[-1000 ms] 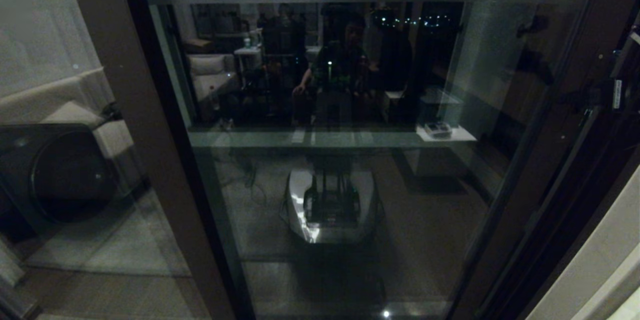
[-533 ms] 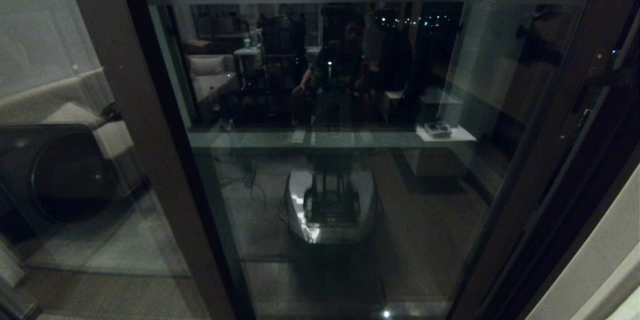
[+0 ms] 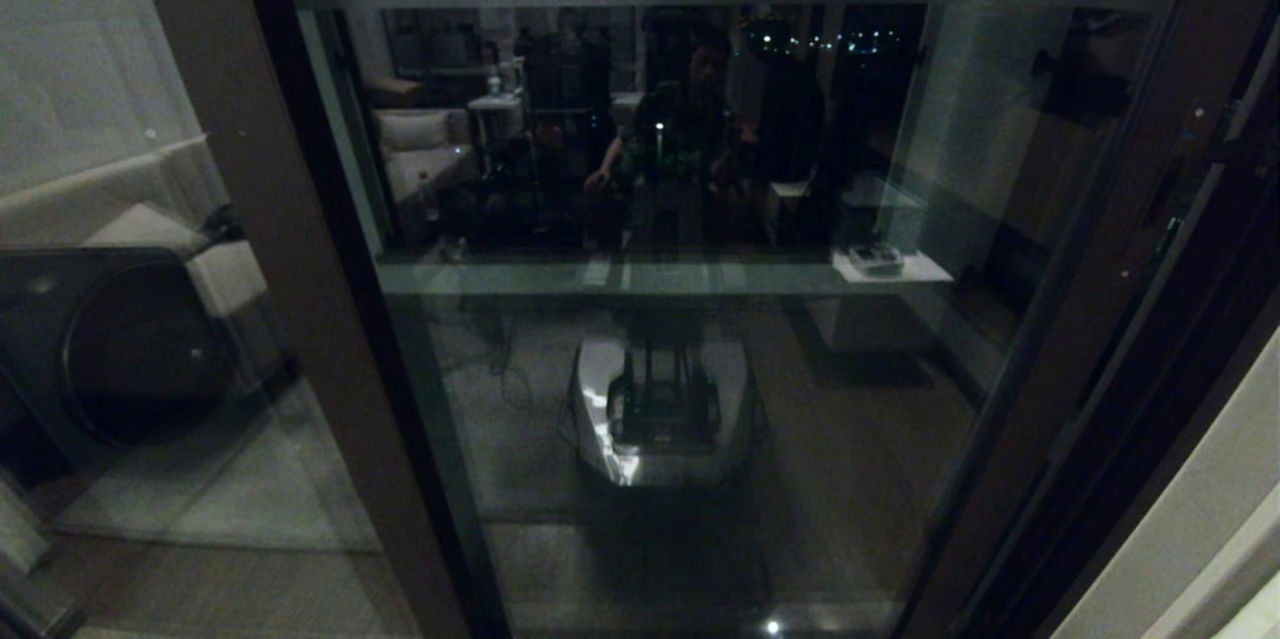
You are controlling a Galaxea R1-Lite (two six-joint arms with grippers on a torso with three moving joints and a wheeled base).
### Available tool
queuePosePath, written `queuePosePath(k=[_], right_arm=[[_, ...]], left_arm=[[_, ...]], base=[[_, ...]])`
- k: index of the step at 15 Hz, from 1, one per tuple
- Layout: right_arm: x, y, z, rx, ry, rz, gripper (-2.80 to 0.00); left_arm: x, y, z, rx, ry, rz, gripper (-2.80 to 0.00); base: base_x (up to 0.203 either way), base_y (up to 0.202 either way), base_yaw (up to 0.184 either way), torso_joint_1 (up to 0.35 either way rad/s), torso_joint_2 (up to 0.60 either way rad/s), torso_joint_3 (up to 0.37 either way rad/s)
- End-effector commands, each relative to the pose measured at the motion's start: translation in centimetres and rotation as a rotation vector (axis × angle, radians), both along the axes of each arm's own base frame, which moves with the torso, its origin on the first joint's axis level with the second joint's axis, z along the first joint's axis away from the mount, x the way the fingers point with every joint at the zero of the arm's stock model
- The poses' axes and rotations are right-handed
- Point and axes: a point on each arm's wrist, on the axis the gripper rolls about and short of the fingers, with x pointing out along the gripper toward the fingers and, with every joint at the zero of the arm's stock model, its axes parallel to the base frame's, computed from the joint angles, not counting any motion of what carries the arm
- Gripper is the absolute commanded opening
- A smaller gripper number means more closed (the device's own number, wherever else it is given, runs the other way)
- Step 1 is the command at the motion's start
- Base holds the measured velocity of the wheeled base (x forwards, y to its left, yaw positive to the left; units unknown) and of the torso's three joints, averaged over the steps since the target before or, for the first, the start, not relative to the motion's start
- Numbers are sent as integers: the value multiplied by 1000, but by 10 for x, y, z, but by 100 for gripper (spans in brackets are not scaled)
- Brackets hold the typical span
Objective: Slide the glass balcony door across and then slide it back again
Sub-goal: Open the slid door
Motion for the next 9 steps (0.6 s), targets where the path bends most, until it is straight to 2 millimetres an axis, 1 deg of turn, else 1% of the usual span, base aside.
queuePosePath(k=[1, 5, 9], right_arm=[[7, -6, -2, -11, 16, -52, 0], [16, -12, -4, -19, 23, -88, 0], [13, -11, -1, -21, 19, -88, 0]], left_arm=[[0, 0, 0, 0, 0, 1, -280], [0, 0, 0, 0, 0, 1, -280], [0, 0, 0, 0, 0, 1, -280]], base=[[0, 0, 0, 0, 0, 0], [0, 0, 0, 0, 0, 0], [0, 0, 0, 0, 0, 0]])
